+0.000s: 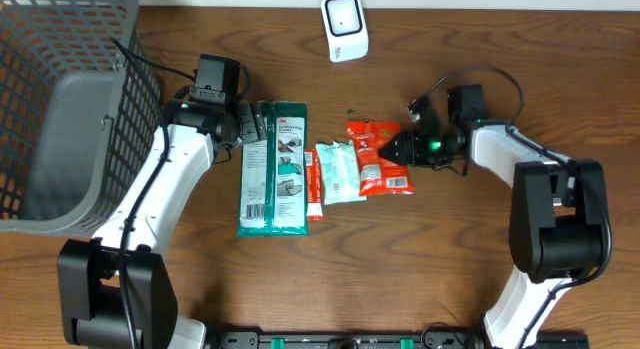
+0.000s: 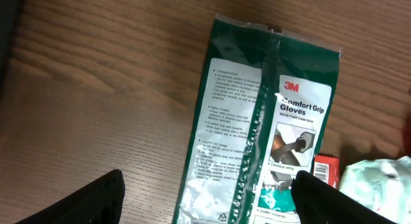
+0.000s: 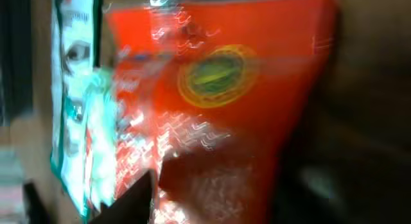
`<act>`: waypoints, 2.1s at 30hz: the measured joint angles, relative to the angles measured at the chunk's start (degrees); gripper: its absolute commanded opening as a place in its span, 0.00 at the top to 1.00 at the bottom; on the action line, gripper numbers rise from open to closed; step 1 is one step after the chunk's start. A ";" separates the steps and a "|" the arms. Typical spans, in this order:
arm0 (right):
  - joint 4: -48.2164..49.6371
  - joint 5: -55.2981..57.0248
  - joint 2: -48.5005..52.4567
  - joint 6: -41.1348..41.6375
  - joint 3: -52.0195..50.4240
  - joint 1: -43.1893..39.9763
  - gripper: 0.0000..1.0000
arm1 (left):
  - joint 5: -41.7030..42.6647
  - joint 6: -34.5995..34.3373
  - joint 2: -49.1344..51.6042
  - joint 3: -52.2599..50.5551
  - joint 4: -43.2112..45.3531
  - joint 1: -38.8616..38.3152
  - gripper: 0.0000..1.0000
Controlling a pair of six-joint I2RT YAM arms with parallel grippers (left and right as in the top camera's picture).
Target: Scan the item barcode
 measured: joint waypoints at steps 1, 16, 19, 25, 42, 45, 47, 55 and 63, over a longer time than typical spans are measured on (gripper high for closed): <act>2.58 -1.64 -0.09 0.42 -2.19 0.02 0.75 | 0.00 0.00 0.00 0.00 0.00 0.00 0.16; -6.29 2.64 -15.63 -1.97 -4.81 -5.92 0.99 | 0.00 0.00 0.00 -0.02 0.00 0.00 0.16; -11.15 11.45 -19.98 0.31 -4.70 -5.51 0.99 | 0.00 0.00 0.00 0.00 0.00 0.00 0.16; -10.21 27.08 -20.57 9.79 -7.80 -2.64 0.99 | 0.00 0.00 0.00 0.00 0.02 0.00 0.16; -2.03 27.47 -20.50 17.90 -16.70 -1.20 0.46 | 0.02 0.00 0.00 0.00 0.02 0.00 0.16; -3.34 24.48 -20.50 16.41 -16.72 -4.35 0.43 | 0.02 0.00 0.00 0.00 0.02 0.00 0.16; -4.37 22.10 -20.48 15.17 -16.76 -6.58 0.43 | 0.02 0.00 0.00 0.00 0.02 0.00 0.16; -5.27 11.61 -20.48 9.97 -16.76 -14.32 0.43 | 6.10 -0.20 0.00 -0.02 0.09 0.00 0.81; -5.60 9.31 -20.48 7.65 -16.76 -14.36 0.43 | 17.88 -0.15 0.00 0.00 4.00 -9.53 0.93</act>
